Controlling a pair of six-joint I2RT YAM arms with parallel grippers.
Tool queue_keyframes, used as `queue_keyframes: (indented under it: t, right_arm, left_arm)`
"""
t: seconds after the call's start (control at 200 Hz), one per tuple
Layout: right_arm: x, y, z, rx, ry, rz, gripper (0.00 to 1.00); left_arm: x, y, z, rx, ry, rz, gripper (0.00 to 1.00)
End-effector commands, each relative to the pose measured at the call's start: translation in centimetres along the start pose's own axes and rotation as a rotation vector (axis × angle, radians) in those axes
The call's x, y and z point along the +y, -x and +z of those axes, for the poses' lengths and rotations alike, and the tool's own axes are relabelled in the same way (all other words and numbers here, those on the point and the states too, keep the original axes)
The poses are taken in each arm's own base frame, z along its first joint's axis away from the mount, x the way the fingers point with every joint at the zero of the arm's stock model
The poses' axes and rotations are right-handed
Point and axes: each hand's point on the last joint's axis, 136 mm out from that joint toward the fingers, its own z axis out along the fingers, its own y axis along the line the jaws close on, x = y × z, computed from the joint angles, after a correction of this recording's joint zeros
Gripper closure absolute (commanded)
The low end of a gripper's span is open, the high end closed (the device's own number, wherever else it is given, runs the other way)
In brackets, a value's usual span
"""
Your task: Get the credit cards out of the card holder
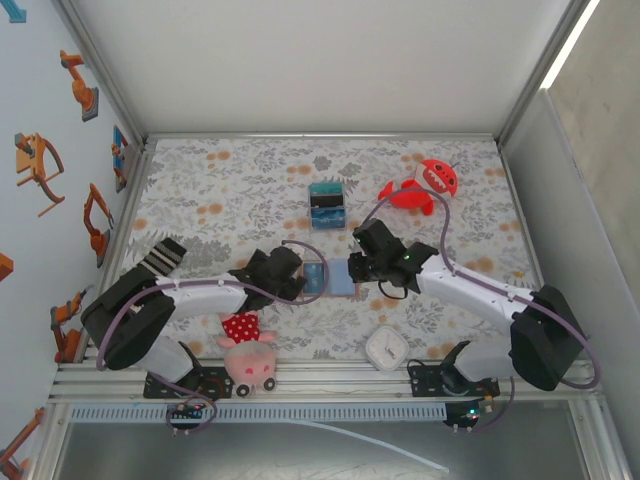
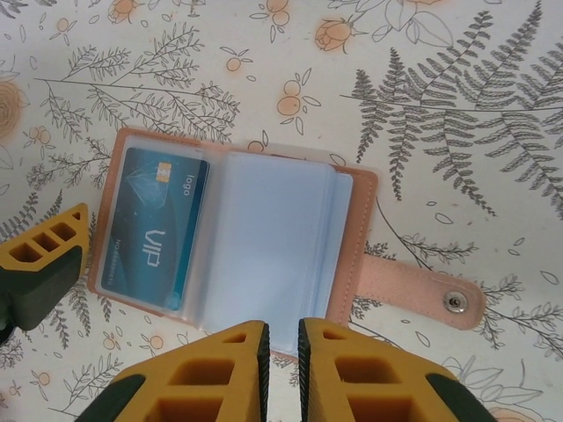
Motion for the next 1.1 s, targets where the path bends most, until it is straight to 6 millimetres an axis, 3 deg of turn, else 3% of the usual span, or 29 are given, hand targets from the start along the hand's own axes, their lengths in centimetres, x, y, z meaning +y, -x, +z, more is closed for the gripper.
queue_keyframes:
  t: [0.0,0.386,0.556,0.836,1.097]
  right_arm:
    - [1.2,1.0,0.5,-0.003,0.047,0.026,0.84]
    - [3.7,0.5,3.7,0.078,0.157,0.064,0.84]
    - [4.8,0.9,4.8,0.081,0.206,0.100,0.84]
    - [5.2,0.4,6.6,0.113,0.223,0.139,0.81]
    - [6.0,0.3,7.6,0.135,0.257,0.158,0.78]
  left_arm:
    - [-0.9,1.3,-0.1,-0.027,-0.016,-0.041,0.03]
    - [-1.5,1.7,-0.6,-0.035,-0.049,-0.148,0.03]
    - [-0.6,1.8,-0.6,-0.028,-0.003,-0.181,0.03]
    - [0.7,0.4,0.3,0.049,0.063,-0.185,0.03]
    - [-0.1,-0.2,0.9,0.079,0.035,-0.177,0.03]
